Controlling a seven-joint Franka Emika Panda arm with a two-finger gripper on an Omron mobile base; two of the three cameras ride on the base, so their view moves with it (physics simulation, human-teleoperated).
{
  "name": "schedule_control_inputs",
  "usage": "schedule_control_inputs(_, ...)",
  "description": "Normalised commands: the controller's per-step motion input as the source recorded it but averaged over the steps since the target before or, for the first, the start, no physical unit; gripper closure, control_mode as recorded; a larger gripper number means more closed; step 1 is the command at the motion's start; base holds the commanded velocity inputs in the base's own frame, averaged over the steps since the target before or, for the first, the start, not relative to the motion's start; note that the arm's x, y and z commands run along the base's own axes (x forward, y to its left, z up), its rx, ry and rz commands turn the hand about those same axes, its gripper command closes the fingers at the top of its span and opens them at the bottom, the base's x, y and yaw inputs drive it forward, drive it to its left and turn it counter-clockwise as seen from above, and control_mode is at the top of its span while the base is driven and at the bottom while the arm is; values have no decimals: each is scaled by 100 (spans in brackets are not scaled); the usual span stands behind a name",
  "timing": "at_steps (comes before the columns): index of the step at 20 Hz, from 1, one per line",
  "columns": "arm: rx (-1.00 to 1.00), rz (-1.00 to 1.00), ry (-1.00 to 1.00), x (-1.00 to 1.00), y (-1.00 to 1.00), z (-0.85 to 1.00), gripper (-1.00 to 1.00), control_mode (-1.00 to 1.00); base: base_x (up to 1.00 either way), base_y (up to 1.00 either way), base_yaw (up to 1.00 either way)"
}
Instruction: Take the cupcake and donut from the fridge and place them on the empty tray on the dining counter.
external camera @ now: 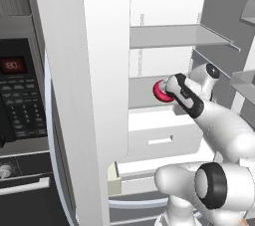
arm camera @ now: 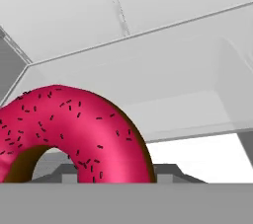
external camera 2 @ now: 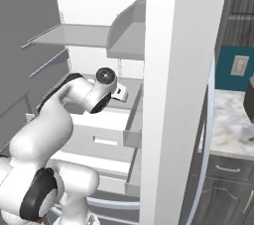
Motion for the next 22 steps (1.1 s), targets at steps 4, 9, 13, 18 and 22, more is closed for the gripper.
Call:
schedule_control_inputs(4,0,-1,-2,-93,0,92,100,-100,0,0,0)
schedule_control_inputs(9,-11,-8,-4,-98,-1,80,100,-100,0,0,0)
schedule_control_inputs(13,-8,-12,6,-81,0,92,100,-100,0,0,0)
schedule_control_inputs(18,6,-1,5,-81,-23,81,100,-100,0,0,0)
schedule_control_inputs(22,1,0,5,-100,-4,52,100,-100,0,0,0)
